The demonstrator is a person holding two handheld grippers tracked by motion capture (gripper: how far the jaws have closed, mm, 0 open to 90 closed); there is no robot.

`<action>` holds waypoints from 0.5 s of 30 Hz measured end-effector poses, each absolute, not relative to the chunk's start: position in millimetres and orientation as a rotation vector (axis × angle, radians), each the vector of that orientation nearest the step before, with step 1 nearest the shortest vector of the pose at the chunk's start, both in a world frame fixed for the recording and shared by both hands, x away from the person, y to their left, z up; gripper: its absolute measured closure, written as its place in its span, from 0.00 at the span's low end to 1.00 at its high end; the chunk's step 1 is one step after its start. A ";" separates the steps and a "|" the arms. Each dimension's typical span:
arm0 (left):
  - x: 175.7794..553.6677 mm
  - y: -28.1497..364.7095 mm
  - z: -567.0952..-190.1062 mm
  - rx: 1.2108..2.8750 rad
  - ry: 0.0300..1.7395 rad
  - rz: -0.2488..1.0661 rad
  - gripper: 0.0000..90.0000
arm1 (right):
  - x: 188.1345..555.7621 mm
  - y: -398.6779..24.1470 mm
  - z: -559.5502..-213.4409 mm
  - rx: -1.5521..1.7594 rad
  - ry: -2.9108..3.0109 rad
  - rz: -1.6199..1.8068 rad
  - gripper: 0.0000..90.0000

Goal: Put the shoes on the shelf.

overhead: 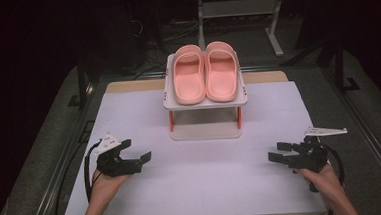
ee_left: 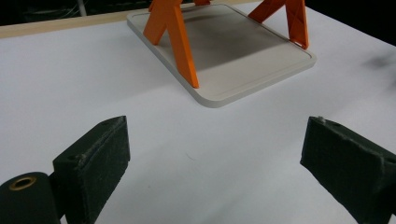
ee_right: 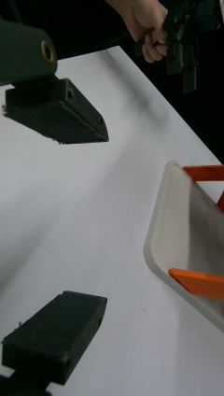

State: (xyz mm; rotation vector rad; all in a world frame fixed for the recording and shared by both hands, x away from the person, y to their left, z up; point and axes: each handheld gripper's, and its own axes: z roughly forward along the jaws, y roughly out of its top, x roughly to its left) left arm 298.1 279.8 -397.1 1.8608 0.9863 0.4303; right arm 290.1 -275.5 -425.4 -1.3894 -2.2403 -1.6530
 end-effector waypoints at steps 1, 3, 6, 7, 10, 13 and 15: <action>297.4 280.2 -397.8 1.855 0.989 0.430 0.08 | 289.3 -276.3 -425.4 -1.393 -2.240 -1.651 0.18; 296.1 281.5 -399.2 1.856 0.992 0.429 0.08 | 287.7 -277.9 -424.4 -1.393 -2.241 -1.661 0.18; 293.4 284.4 -401.4 1.853 0.999 0.429 0.08 | 285.7 -280.4 -423.5 -1.396 -2.239 -1.672 0.18; 292.5 285.4 -402.2 1.851 1.002 0.428 0.08 | 284.8 -281.4 -423.9 -1.402 -2.234 -1.668 0.18; 290.3 289.0 -403.9 1.849 1.009 0.427 0.08 | 282.2 -284.6 -426.7 -1.413 -2.228 -1.668 0.18; 288.1 292.6 -404.5 1.844 1.015 0.425 0.08 | 279.6 -288.0 -430.1 -1.421 -2.222 -1.667 0.18; 286.3 294.7 -404.8 1.841 1.017 0.427 0.08 | 277.7 -289.8 -431.9 -1.431 -2.219 -1.658 0.18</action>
